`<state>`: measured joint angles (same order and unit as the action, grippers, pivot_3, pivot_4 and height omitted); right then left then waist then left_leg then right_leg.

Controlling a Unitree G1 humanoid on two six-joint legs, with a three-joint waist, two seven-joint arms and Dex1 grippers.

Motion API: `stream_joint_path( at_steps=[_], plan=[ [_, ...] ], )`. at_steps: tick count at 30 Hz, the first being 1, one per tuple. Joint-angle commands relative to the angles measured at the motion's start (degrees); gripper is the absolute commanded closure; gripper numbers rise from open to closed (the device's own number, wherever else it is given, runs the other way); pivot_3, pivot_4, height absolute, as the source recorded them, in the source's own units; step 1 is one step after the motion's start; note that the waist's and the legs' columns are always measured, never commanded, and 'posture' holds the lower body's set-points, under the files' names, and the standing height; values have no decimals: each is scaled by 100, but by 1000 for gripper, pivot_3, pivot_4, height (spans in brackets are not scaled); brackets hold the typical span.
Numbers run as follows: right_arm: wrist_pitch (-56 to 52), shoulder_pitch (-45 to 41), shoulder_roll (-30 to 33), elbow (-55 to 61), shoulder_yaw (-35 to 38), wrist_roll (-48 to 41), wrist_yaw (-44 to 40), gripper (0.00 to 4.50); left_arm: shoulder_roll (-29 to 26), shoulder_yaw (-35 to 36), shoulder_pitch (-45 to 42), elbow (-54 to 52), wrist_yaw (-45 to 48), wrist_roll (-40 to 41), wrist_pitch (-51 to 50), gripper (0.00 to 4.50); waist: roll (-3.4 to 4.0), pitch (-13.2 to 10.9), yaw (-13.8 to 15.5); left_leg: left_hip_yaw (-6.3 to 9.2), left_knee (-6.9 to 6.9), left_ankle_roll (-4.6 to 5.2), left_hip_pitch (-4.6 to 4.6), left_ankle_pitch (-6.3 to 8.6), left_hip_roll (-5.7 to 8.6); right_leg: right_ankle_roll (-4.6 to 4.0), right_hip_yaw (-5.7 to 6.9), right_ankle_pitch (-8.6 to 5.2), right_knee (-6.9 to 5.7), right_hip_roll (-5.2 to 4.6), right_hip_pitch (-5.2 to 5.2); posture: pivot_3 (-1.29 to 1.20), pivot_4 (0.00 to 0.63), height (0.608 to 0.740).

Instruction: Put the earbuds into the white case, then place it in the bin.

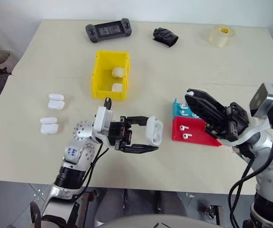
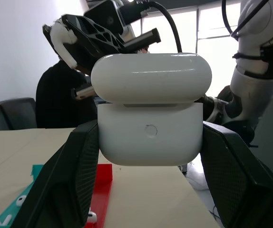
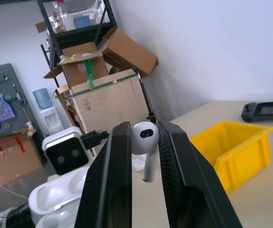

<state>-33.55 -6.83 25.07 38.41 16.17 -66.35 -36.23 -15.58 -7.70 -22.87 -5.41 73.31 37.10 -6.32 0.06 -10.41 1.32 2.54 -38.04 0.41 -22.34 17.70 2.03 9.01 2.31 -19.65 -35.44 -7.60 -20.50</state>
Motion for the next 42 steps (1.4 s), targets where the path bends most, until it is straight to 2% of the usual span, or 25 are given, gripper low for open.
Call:
stream_joint_path(
  at_steps=[1, 7, 17, 42],
  plan=[
    [290, 11, -153, 355, -261, 107, 77, 4067, 74, 102, -129, -46, -20, 248, -175, 1716, 0, 0, -16, 0, 0, 0, 0, 0, -1, 0, 0, 0, -1, 2, -1, 0, 150, 740],
    [796, 42, -565, 361, -872, 748, 78, 4067, 240, 187, -351, 15, -197, 379, -498, 1716, 0, 0, -16, -1, 0, -1, 1, -1, -3, 0, -3, 0, -9, 6, -6, 0, 150, 740],
    [1349, 69, -780, 193, -1319, 1417, -22, 4067, 384, 272, -390, -40, -348, 447, -775, 1716, 0, 0, -15, 1, 1, 0, 0, -2, 1, 0, -4, 0, -10, 4, -7, 0, 150, 740],
    [2005, 322, -626, -177, -1574, 2190, -235, 4067, 728, 507, -541, -116, -731, 599, -985, 1716, 0, 0, -14, 0, 2, -1, 0, -2, 1, 0, -4, 0, -8, 5, -7, 0, 150, 740]
  ],
)
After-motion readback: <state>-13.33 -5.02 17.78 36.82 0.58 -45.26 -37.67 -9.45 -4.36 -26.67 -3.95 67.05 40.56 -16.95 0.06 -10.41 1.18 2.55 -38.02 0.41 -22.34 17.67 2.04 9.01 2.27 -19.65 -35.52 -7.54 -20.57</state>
